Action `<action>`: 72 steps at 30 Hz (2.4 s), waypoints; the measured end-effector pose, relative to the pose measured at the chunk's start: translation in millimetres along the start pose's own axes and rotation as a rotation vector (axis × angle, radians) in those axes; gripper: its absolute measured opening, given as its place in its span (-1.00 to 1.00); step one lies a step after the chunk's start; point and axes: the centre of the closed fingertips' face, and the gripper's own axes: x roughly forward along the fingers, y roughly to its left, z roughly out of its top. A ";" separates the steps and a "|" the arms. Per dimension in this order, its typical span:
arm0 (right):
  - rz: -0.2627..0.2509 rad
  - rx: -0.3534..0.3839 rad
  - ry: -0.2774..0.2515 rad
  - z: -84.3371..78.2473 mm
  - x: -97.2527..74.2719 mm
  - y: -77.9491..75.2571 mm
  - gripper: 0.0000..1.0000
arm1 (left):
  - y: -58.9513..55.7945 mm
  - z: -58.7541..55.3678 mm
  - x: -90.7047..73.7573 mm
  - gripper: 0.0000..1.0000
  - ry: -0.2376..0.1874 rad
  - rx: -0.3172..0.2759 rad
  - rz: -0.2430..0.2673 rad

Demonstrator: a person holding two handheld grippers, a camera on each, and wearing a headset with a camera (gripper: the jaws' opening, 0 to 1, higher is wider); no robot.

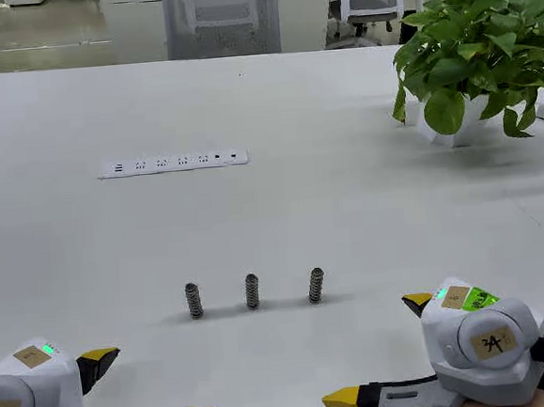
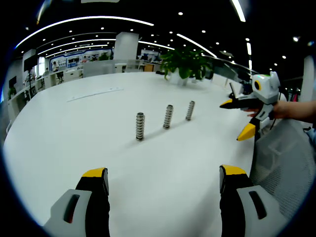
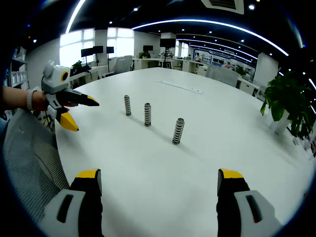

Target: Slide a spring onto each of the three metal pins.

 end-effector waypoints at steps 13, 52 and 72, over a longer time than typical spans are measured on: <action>0.000 0.004 0.001 0.4 -0.6 -0.1 0.98 | -0.1 -2.0 0.8 0.89 0.006 0.002 -0.006; -0.002 0.008 -0.010 1.6 -0.9 -1.2 0.98 | -1.0 -0.1 -0.2 0.89 0.002 0.005 0.000; 0.002 0.014 -0.013 2.4 -0.2 0.2 0.98 | 1.4 -1.9 0.8 0.88 0.004 0.004 -0.002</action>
